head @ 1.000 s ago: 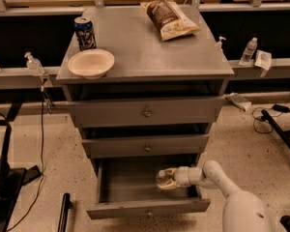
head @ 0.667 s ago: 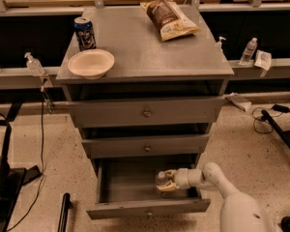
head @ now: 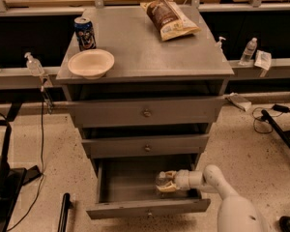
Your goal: Place water bottle into bottom drawer
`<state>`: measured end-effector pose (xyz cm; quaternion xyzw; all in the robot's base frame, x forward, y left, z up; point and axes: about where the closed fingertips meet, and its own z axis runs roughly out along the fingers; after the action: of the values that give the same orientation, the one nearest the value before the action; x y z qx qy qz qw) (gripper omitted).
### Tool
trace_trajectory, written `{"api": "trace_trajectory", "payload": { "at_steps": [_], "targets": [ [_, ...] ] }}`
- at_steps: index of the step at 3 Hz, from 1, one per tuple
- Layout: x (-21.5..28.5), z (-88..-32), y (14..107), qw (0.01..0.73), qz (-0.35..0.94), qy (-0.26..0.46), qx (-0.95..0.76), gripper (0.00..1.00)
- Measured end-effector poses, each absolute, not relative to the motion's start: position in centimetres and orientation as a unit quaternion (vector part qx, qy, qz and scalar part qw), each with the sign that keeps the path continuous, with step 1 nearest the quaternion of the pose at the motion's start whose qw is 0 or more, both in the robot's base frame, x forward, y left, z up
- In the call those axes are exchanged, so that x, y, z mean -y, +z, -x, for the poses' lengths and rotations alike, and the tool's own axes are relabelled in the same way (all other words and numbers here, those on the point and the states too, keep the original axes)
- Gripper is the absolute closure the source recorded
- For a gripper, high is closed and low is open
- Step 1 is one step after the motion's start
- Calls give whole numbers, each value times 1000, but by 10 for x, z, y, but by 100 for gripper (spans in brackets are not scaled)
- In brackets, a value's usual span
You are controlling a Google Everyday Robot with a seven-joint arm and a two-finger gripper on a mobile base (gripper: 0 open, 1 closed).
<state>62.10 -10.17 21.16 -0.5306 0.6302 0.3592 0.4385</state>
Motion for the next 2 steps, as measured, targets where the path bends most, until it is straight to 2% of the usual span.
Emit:
{"api": "trace_trajectory", "payload": {
  "at_steps": [1,2],
  "targets": [
    [99,-620,211,438,531,361,-629,61],
    [95,-619,209,437,531,364,-628,30]
  ]
}}
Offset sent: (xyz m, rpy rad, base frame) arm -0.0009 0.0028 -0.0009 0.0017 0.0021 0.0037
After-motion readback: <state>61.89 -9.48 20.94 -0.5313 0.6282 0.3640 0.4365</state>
